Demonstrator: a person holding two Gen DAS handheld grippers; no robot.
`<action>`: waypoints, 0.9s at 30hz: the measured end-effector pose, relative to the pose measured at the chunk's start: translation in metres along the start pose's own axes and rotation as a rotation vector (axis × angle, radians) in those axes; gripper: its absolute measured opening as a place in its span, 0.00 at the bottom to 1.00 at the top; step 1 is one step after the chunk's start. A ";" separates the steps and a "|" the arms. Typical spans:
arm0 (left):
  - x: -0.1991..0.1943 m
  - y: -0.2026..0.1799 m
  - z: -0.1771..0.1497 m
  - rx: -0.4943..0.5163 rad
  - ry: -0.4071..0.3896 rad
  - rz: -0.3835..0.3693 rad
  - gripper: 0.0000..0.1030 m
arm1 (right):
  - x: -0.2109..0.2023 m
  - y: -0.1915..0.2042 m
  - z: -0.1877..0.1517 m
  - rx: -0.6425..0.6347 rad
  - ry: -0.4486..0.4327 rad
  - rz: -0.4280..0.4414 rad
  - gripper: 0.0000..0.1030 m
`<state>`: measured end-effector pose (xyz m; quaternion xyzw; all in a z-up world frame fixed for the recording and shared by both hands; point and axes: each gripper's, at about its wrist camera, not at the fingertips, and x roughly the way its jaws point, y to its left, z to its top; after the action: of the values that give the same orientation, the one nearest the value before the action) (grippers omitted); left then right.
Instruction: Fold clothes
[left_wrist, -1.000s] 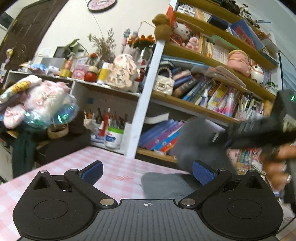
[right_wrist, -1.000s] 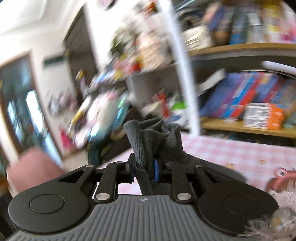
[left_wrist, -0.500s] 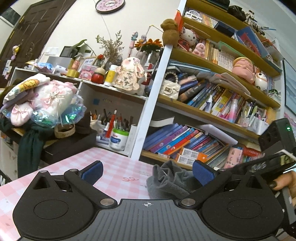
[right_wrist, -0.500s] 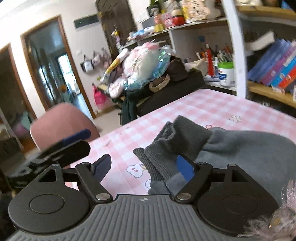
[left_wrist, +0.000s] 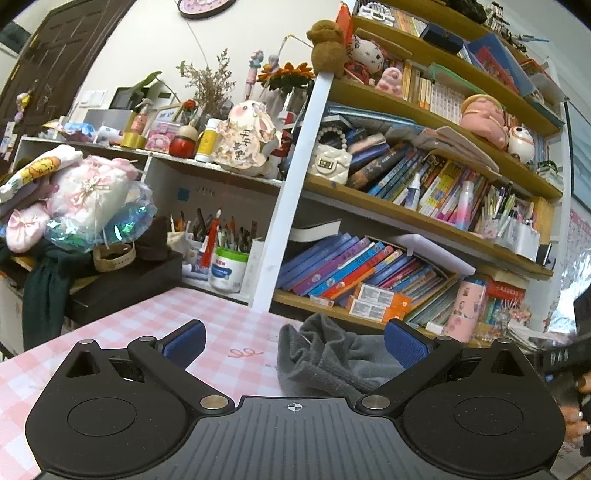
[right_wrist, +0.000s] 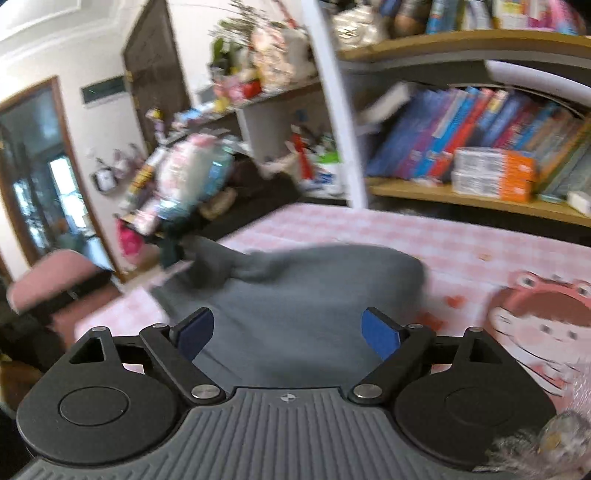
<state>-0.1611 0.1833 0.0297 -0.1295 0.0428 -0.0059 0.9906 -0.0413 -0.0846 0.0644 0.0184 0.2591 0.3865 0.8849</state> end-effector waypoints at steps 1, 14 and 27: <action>0.003 -0.001 0.001 -0.002 0.013 0.007 1.00 | 0.000 -0.008 -0.004 0.013 0.009 -0.012 0.85; 0.050 0.014 0.001 -0.253 0.141 -0.005 1.00 | 0.029 -0.064 -0.018 0.247 0.092 0.061 0.85; 0.088 0.016 -0.004 -0.420 0.240 -0.036 0.17 | 0.036 -0.076 -0.028 0.343 0.122 0.143 0.85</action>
<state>-0.0736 0.1957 0.0139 -0.3319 0.1580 -0.0298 0.9295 0.0171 -0.1171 0.0065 0.1639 0.3726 0.3988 0.8217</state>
